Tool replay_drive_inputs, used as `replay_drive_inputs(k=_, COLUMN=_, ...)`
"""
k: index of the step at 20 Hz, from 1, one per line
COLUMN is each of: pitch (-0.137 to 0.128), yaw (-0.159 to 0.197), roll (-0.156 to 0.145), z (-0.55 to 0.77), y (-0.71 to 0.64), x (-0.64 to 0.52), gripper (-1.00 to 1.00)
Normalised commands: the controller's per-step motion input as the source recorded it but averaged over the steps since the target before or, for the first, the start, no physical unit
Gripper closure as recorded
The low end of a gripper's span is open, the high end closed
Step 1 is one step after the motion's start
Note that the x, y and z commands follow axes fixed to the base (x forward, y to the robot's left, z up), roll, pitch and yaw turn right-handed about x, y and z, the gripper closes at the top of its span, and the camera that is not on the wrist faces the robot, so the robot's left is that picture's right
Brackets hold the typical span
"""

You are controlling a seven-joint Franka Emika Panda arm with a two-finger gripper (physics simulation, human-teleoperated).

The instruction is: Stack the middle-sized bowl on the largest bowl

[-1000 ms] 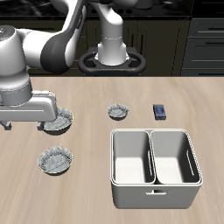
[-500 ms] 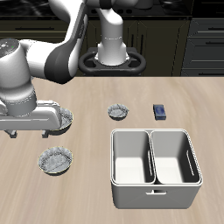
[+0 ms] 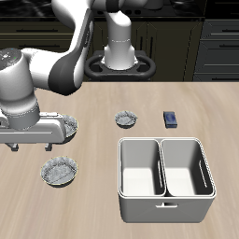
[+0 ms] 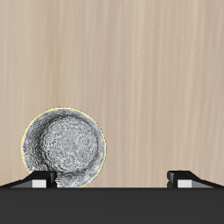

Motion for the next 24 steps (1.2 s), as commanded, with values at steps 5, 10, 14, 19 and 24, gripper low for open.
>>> replay_drive_inputs(k=5, pitch=0.015, yaw=0.013, roll=-0.011, z=-0.24, y=0.03, x=0.00, gripper=-1.00)
replay_drive_inputs(k=10, pitch=0.024, yaw=0.002, roll=-0.009, z=-0.24, y=0.07, x=0.00, gripper=-1.00)
replay_drive_inputs(k=14, pitch=0.018, yaw=0.003, roll=-0.005, z=-0.17, y=0.05, x=0.02, gripper=-1.00)
replay_drive_inputs(k=19, pitch=0.012, yaw=-0.007, roll=-0.015, z=-0.11, y=-0.03, x=0.01, gripper=-1.00)
replay_drive_inputs(k=24, pitch=0.013, yaw=0.001, roll=-0.008, z=-0.08, y=-0.04, x=0.00, gripper=-1.00)
